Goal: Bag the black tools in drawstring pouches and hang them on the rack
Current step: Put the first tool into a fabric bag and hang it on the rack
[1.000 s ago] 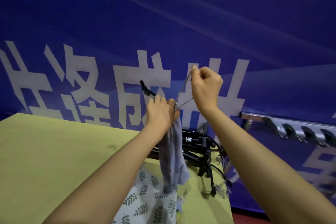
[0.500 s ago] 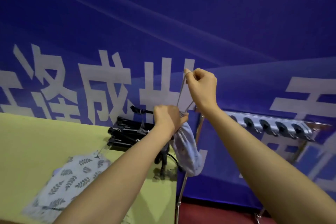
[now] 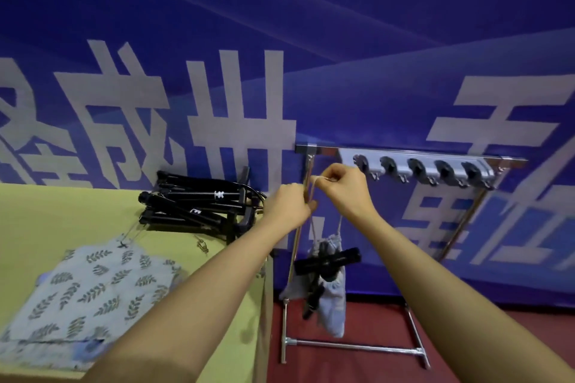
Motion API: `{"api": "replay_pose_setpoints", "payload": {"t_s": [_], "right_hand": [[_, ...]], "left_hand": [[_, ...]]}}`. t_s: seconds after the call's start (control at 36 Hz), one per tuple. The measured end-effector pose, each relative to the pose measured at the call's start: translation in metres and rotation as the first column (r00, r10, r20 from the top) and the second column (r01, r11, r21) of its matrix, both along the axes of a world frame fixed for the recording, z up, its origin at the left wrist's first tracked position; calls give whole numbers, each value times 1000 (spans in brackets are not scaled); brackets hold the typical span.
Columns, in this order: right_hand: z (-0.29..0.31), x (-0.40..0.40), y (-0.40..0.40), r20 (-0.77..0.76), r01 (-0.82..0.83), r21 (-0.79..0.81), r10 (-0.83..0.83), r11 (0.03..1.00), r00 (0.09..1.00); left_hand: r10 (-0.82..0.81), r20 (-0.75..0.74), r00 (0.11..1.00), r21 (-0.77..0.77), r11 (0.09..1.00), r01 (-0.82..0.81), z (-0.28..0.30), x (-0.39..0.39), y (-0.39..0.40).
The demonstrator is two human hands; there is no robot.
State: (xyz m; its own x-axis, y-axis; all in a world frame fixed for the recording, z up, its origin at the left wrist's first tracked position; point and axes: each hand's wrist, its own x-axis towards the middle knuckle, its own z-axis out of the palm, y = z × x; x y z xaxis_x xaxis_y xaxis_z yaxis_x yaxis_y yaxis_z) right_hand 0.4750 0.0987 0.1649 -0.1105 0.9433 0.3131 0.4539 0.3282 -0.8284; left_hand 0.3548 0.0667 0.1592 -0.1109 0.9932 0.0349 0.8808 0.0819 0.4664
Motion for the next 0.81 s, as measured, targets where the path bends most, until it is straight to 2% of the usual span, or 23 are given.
{"api": "replay_pose_setpoints", "payload": {"t_s": [0.11, 0.19, 0.33, 0.5, 0.67, 0.81], "right_hand": [[-22, 19, 19, 125, 63, -49, -56, 997, 991], [-37, 30, 36, 202, 95, -121, -69, 988, 977], [-49, 45, 62, 211, 89, -193, -47, 977, 976], [-62, 60, 94, 189, 65, -233, -20, 970, 982], [-71, 64, 130, 146, 139, -118, -121, 983, 982], [-81, 65, 155, 164, 262, -62, -249, 963, 955]], "left_hand": [[3, 203, 979, 12, 1000, -6, -22, 14, 24], [2, 288, 958, 5, 1000, -4, -36, 20, 47], [3, 443, 896, -22, 1000, 8, -56, 29, 79], [-59, 426, 903, -49, 995, 88, -61, 39, 111], [4, 521, 854, -67, 997, 36, -64, 52, 155], [33, 504, 863, -55, 998, -7, -71, 62, 183]]}}
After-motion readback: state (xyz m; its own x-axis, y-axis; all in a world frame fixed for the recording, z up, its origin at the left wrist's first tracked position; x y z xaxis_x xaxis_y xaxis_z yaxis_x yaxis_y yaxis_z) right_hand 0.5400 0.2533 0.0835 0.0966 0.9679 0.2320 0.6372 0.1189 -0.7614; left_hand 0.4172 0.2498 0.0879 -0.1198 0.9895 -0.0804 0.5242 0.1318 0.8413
